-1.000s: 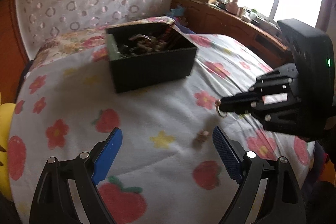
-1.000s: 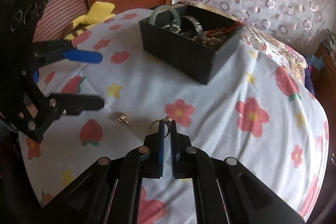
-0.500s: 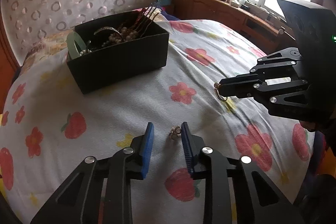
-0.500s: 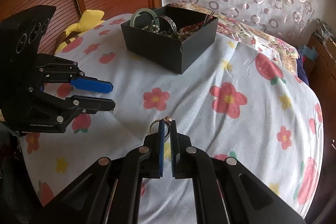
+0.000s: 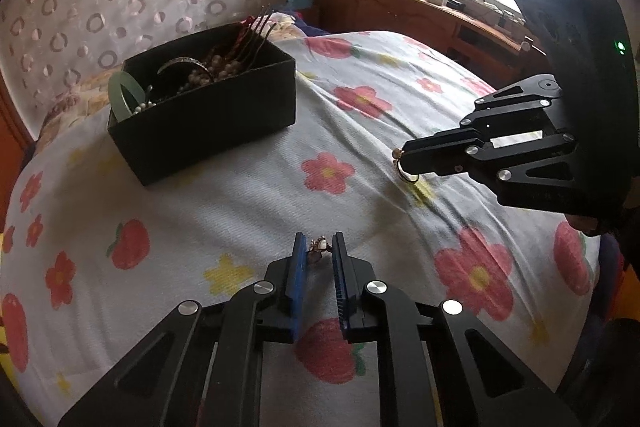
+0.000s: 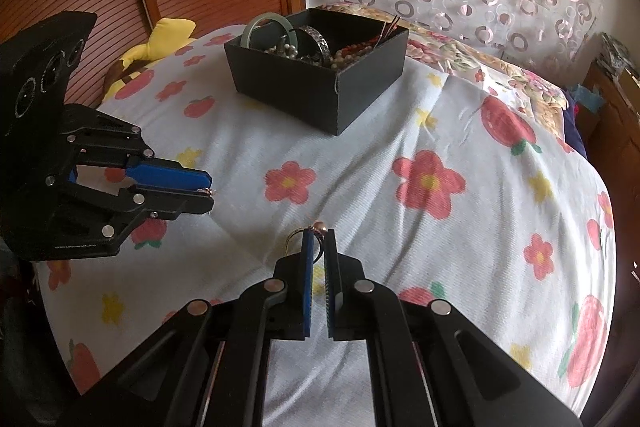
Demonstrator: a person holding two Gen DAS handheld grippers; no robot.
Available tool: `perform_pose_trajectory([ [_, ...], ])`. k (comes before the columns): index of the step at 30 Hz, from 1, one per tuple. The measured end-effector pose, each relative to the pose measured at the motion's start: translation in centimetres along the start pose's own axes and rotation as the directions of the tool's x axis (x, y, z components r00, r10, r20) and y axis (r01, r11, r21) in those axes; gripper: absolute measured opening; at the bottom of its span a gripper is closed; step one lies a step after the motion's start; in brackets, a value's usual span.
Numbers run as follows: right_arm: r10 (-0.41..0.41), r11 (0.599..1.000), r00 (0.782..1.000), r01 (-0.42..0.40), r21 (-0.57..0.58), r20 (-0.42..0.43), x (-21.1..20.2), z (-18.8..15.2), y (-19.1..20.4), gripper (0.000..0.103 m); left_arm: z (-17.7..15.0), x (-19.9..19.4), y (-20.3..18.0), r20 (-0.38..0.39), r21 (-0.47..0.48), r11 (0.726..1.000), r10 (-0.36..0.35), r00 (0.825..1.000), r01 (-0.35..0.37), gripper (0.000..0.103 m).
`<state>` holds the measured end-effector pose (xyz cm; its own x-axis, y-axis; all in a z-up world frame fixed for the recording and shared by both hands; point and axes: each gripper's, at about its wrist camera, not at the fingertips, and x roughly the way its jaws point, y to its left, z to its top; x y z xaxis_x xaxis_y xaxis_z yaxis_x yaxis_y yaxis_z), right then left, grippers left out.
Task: Organize jewelry
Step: 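Drop the earring into the box with left tool while right tool drops gold ring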
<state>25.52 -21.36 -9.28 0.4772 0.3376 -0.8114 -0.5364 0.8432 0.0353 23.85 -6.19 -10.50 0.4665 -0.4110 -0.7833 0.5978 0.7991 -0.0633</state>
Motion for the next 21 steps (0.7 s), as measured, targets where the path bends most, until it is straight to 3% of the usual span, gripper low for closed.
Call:
perform_pose_trajectory([
  [9,0.000,1.000,1.000,0.000,-0.006,0.026,-0.6,1.2,0.1,0.006,1.9,-2.2,2.2,0.072,-0.040,0.999,0.024,0.997,-0.022,0.005],
  [21,-0.008,1.000,0.989,0.012,-0.019,0.149,-3.0,7.4,-0.8,0.006,7.9,-4.0,7.0,0.169,-0.095,0.990,0.121,0.978,-0.106,0.005],
])
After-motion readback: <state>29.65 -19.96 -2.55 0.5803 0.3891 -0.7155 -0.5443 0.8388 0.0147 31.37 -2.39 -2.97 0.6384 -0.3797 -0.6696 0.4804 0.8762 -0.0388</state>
